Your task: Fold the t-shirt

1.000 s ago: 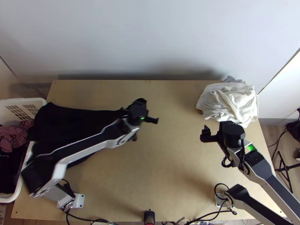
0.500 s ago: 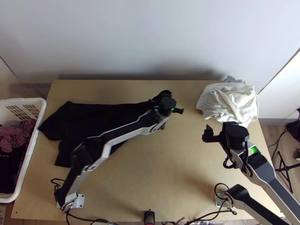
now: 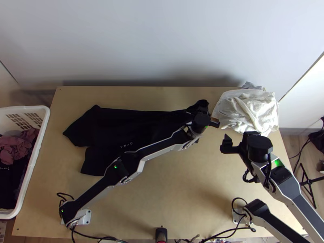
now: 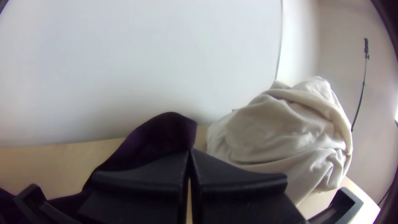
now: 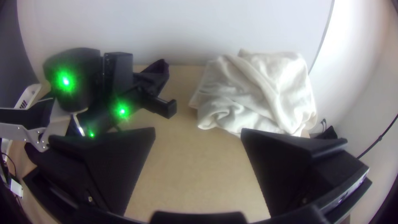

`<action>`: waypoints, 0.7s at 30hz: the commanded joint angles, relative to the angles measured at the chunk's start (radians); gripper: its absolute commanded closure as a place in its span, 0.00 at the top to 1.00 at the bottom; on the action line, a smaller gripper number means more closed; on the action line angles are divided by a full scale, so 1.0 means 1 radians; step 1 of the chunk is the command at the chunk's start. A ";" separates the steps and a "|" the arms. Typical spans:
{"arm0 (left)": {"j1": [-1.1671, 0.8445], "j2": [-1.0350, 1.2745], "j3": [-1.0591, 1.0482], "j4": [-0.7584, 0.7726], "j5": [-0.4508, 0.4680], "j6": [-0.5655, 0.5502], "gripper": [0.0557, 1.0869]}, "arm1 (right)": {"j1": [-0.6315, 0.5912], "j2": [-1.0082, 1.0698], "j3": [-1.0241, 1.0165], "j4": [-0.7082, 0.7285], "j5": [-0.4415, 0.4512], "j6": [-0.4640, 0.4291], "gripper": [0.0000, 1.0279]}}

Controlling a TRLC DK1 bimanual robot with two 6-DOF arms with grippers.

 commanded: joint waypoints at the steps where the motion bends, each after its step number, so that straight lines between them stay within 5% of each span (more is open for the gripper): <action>1: 0.009 0.078 0.050 0.119 0.045 -0.022 0.03 | -0.006 -0.021 -0.008 -0.027 0.000 0.002 0.93; 7: 0.007 0.077 0.039 0.101 0.130 -0.128 0.09 | -0.008 -0.027 -0.020 -0.030 0.000 0.005 0.93; 8: 0.005 0.072 0.035 0.107 0.130 -0.125 0.19 | -0.008 -0.027 -0.020 -0.030 0.000 0.005 0.93; 11: 0.005 0.052 0.025 0.108 0.128 -0.120 0.71 | -0.008 -0.026 -0.019 -0.030 0.000 0.005 0.94; 14: 0.009 0.011 -0.008 0.105 0.131 -0.103 0.94 | -0.009 -0.021 -0.020 -0.029 0.000 0.005 0.94; 21: 0.035 -0.126 -0.090 -0.010 0.142 -0.119 0.95 | -0.021 -0.011 0.004 -0.032 -0.003 0.018 0.95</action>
